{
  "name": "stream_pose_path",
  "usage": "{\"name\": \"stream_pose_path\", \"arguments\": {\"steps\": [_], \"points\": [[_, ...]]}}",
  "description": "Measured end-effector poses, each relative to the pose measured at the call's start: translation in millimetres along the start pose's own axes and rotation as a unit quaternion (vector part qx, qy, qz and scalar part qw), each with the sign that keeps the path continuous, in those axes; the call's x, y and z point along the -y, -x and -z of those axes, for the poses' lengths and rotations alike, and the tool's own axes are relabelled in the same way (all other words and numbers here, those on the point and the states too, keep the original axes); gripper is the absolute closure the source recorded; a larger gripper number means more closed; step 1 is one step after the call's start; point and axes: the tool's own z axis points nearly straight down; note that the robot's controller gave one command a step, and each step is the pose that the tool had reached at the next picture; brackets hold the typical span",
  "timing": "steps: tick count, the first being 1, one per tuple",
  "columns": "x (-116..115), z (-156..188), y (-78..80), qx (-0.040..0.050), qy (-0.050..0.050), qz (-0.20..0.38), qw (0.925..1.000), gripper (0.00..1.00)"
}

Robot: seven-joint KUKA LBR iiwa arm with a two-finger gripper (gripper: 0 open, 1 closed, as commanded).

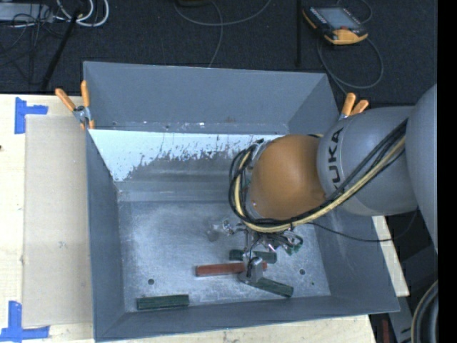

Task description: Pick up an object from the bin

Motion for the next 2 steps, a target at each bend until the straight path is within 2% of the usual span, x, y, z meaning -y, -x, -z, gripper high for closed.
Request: {"name": "stream_pose_path", "arguments": {"steps": [1, 2], "points": [[-35.9, -4.7, -33.4, 0.002, 0.0, 0.073, 0.9973, 0.0], [-36.3, -5.2, -34.1, 0.0004, 0.002, 0.071, 0.9975, 1.0]]}}
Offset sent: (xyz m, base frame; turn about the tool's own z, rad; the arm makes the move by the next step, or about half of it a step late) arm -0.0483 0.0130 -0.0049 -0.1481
